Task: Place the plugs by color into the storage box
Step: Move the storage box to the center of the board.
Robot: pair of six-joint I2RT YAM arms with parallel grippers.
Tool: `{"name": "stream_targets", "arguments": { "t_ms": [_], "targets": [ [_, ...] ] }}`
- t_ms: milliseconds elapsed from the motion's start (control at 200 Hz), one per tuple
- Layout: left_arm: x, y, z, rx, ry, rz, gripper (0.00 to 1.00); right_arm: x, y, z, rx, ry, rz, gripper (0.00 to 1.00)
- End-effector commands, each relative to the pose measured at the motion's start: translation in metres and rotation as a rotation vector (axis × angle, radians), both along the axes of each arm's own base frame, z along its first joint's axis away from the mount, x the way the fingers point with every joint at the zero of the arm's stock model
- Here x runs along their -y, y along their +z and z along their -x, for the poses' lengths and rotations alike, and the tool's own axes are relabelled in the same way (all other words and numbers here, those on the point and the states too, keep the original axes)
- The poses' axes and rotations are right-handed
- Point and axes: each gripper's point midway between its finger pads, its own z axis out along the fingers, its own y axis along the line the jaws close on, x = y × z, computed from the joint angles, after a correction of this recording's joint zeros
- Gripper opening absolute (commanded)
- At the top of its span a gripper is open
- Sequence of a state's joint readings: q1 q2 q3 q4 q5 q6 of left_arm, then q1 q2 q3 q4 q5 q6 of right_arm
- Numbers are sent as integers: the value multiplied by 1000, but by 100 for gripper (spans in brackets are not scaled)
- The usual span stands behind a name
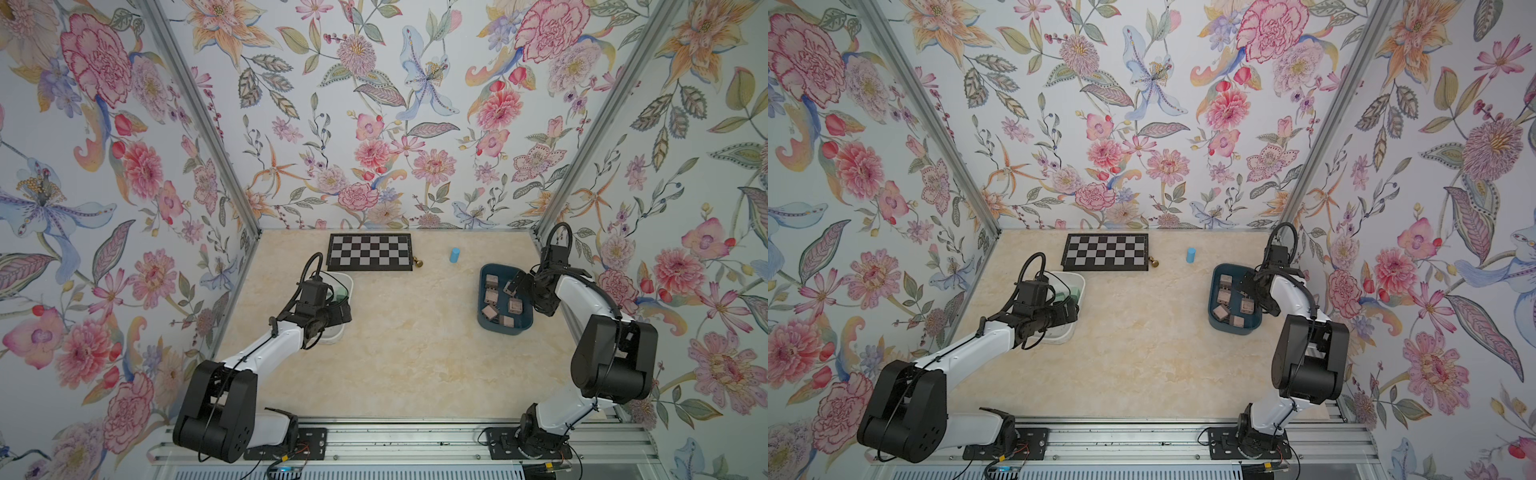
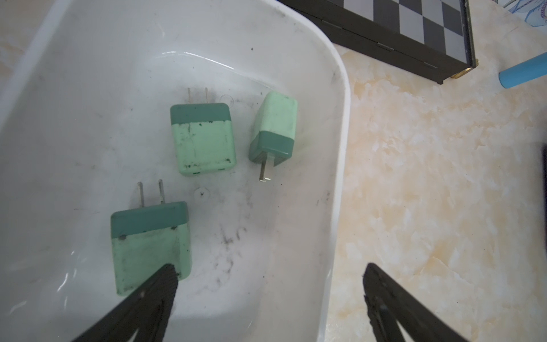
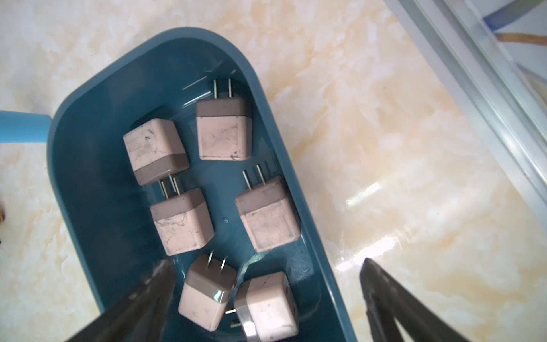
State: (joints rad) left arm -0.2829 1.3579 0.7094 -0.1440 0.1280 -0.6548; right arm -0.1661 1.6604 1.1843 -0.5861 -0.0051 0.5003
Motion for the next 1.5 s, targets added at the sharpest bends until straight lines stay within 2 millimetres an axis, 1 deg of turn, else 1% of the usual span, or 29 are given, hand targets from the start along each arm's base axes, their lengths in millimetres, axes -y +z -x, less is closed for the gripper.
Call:
{"name": "stream_targets", "arguments": {
  "t_ms": [0,85,170,265,395,480,540,635,716,846,1051,1161,1271,1366,1496],
  "targets": [
    [5,6,-6,13,-7,3,100,-1,-11,-3,16,-88,-45,99],
    [4,7,-7,16,-7,-3,99,-10,-23,-8,-2,-57,-102,99],
    [4,6,-6,15,-3,-2,99,-29,-32,-17,4,4,-170,94],
    [4,6,-6,16,0,4,99,-51,-37,-28,-1,84,-200,85],
    [3,7,-5,17,4,2,99,-84,-41,-38,-9,177,-209,67],
    [2,8,-4,17,4,-3,99,-98,-47,-39,-26,210,-201,56],
    [1,9,-3,19,5,-8,100,-108,-52,-38,-42,236,-199,50],
    [-1,9,-2,19,7,-13,99,-124,-60,-35,-64,285,-182,46],
    [0,8,-1,16,5,-12,99,-135,-67,-29,-88,318,-178,42],
    [1,7,-1,19,7,-4,99,-154,-72,-15,-122,377,-160,41],
    [1,6,0,20,8,5,99,-185,-70,13,-140,460,-145,39],
    [1,5,1,19,9,6,99,-211,-68,27,-145,522,-142,40],
    [1,7,2,24,10,8,99,-244,-68,41,-154,593,-147,39],
    [-1,10,4,33,15,9,100,-270,-71,56,-177,658,-139,39],
    [-2,14,4,47,21,7,100,-299,-76,75,-200,731,-137,39]
  ]
}}
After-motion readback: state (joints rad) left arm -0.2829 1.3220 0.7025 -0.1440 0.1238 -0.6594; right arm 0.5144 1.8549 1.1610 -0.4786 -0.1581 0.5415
